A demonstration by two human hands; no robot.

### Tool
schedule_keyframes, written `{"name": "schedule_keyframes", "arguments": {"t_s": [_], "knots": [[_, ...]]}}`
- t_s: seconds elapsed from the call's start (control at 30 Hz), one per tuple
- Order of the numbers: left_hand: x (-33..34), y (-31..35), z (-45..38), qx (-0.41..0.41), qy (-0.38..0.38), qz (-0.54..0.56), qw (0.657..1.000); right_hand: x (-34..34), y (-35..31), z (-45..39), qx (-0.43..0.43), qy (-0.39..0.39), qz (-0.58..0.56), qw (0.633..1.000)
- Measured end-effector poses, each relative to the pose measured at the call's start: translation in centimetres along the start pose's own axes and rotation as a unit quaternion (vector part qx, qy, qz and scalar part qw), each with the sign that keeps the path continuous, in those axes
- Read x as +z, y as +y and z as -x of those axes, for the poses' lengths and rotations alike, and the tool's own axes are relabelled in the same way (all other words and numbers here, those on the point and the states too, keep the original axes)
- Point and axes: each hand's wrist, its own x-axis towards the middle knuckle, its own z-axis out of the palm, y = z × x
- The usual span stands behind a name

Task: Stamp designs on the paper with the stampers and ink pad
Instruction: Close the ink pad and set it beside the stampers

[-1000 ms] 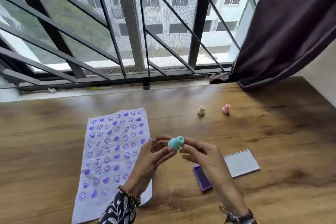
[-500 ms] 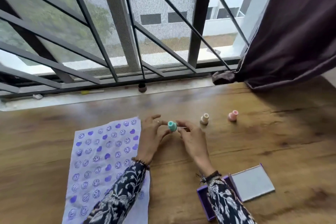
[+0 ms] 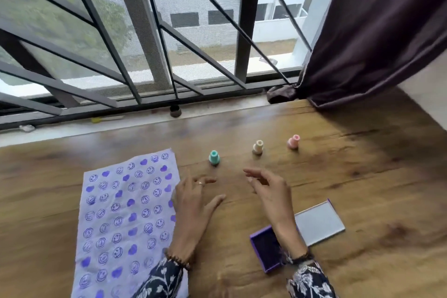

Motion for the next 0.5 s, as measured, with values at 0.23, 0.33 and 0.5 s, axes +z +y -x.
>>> {"name": "schedule_keyframes", "arguments": {"t_s": [0.23, 0.33, 0.5], "knots": [[1.7, 0.5, 8.8, 0.057, -0.153, -0.007, 0.986, -9.0, 5.2, 6.2, 0.075, 0.149, 0.051, 0.985], [2.6, 0.9, 10.0, 0.086, -0.212, -0.090, 0.969, -10.7, 6.5, 7.2, 0.087, 0.186, 0.117, 0.972], [3.0, 1.5, 10.3, 0.100, -0.167, -0.090, 0.977, -10.4, 7.4, 7.1, 0.098, 0.186, 0.207, 0.955]]}}
